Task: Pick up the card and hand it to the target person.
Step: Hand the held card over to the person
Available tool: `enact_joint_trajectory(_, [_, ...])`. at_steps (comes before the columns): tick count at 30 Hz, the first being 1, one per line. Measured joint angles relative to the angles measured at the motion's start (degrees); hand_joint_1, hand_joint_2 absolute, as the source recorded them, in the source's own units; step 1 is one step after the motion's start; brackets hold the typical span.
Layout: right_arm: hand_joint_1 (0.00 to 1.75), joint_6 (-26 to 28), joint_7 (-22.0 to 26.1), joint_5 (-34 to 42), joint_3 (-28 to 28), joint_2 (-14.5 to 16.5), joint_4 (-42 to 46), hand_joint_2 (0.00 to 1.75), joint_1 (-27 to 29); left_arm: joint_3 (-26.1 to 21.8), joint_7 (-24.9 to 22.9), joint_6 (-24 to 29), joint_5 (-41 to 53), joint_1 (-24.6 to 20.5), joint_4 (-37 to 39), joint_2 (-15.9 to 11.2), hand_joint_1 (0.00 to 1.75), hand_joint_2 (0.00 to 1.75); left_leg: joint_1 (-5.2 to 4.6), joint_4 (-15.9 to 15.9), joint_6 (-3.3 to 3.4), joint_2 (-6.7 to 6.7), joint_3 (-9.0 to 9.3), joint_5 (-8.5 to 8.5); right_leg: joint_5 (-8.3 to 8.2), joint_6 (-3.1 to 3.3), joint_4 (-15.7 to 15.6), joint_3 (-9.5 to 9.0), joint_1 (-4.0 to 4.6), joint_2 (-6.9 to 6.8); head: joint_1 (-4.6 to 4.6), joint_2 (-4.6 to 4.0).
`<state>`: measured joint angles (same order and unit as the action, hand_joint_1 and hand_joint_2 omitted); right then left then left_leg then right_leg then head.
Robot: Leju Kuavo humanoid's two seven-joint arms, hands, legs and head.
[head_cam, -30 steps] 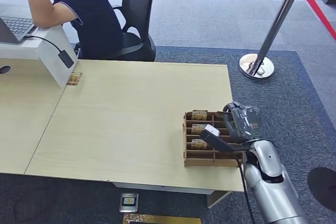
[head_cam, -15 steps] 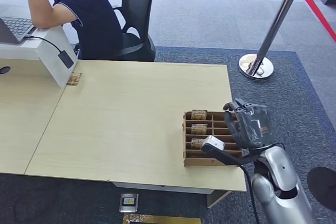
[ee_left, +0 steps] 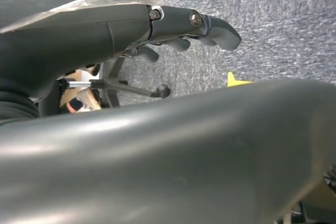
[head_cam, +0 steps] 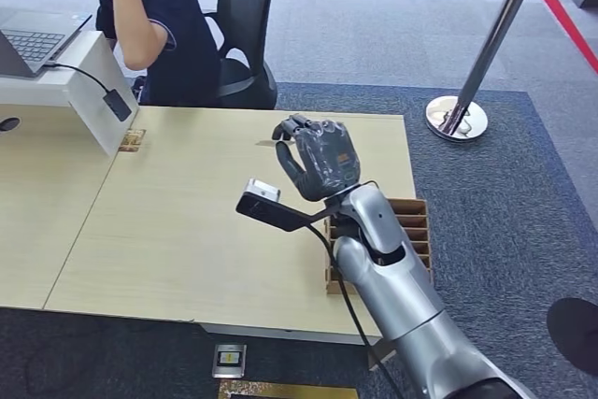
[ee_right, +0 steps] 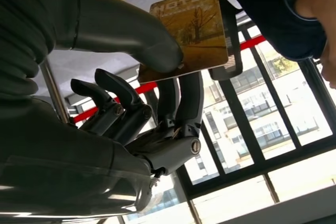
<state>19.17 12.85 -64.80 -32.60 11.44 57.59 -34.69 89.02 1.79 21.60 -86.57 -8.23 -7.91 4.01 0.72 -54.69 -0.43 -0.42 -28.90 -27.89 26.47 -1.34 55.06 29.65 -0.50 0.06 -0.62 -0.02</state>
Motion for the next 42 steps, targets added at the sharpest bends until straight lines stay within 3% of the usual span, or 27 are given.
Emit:
enact_joint_trajectory(5, [1.75,2.31,-0.31,0.3,-0.24,4.31,-7.18,1.75,-2.68,0.0,-1.62,0.04,1.81,-0.02,0.0,0.17,0.0,0.0,-0.01,0.0,0.0,0.0,-0.03,0.0,0.0,0.0,-0.02,0.02,-0.01,0.0,-0.01,0.0])
enact_joint_trajectory(14, [1.75,4.39,1.04,0.66,0.27,7.49,-15.52,1.75,-4.97,0.0,-2.16,0.21,2.11,-0.02,0.0,0.34,0.0,0.0,0.0,-0.01,0.0,0.0,-0.02,0.0,-0.01,0.01,-0.03,0.03,-0.01,0.0,0.0,0.0])
enact_joint_trajectory(40, [1.75,4.89,0.78,1.78,1.0,8.77,-19.77,1.75,-5.01,0.0,-3.61,0.32,4.93,-0.08,0.0,0.37,0.0,0.0,-0.01,-0.01,0.0,0.01,-0.05,0.0,-0.02,0.01,-0.03,0.06,-0.01,0.0,-0.01,0.01])
enact_joint_trajectory(42, [0.9,4.89,1.19,3.27,0.73,8.79,-19.81,1.75,-5.01,-0.02,-3.63,0.45,4.65,-0.08,0.0,0.37,0.0,0.0,-0.01,-0.01,0.0,0.0,-0.06,0.0,-0.02,0.01,-0.03,0.05,-0.01,0.0,-0.01,0.0])
